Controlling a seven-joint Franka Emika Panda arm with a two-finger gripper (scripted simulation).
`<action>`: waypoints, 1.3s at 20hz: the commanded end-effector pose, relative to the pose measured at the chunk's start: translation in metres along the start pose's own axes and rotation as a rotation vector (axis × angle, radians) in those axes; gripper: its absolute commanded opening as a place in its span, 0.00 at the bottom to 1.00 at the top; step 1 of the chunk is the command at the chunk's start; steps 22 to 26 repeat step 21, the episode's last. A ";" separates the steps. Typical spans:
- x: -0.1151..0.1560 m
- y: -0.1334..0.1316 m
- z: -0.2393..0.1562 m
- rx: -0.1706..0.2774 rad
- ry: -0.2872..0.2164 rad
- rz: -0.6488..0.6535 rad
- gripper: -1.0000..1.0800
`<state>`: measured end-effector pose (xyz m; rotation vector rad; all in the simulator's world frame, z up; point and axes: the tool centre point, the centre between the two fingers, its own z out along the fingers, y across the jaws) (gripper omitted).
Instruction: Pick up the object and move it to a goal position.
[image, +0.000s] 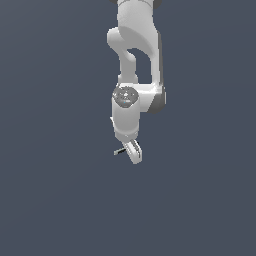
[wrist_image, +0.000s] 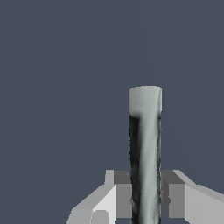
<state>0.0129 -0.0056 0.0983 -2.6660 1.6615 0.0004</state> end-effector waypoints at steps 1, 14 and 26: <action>0.025 0.004 -0.020 0.000 0.000 0.000 0.00; 0.111 0.011 -0.090 0.000 0.001 -0.001 0.00; 0.120 0.010 -0.097 0.000 0.001 -0.001 0.00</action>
